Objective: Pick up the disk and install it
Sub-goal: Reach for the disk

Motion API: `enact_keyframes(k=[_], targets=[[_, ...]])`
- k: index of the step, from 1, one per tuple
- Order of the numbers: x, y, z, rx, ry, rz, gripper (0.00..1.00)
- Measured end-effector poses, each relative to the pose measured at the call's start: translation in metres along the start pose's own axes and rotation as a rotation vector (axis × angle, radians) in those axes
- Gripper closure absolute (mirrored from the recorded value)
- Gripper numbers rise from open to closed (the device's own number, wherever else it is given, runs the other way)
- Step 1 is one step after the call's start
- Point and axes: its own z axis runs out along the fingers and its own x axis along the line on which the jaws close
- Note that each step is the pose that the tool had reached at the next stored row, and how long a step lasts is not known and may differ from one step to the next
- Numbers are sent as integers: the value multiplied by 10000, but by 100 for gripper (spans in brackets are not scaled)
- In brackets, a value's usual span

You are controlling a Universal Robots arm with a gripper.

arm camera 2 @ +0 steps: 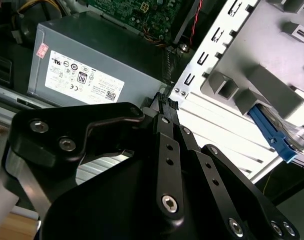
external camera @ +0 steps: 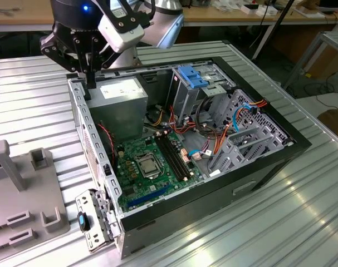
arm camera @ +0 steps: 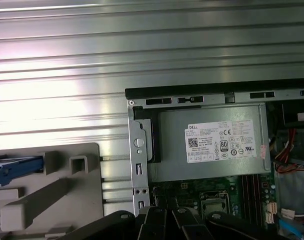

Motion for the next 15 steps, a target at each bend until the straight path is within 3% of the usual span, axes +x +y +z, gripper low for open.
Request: enact_keyframes(k=[5, 15], targets=[[73, -5, -2, 0, 0, 1, 89], [294, -22, -9, 0, 1, 0, 89]])
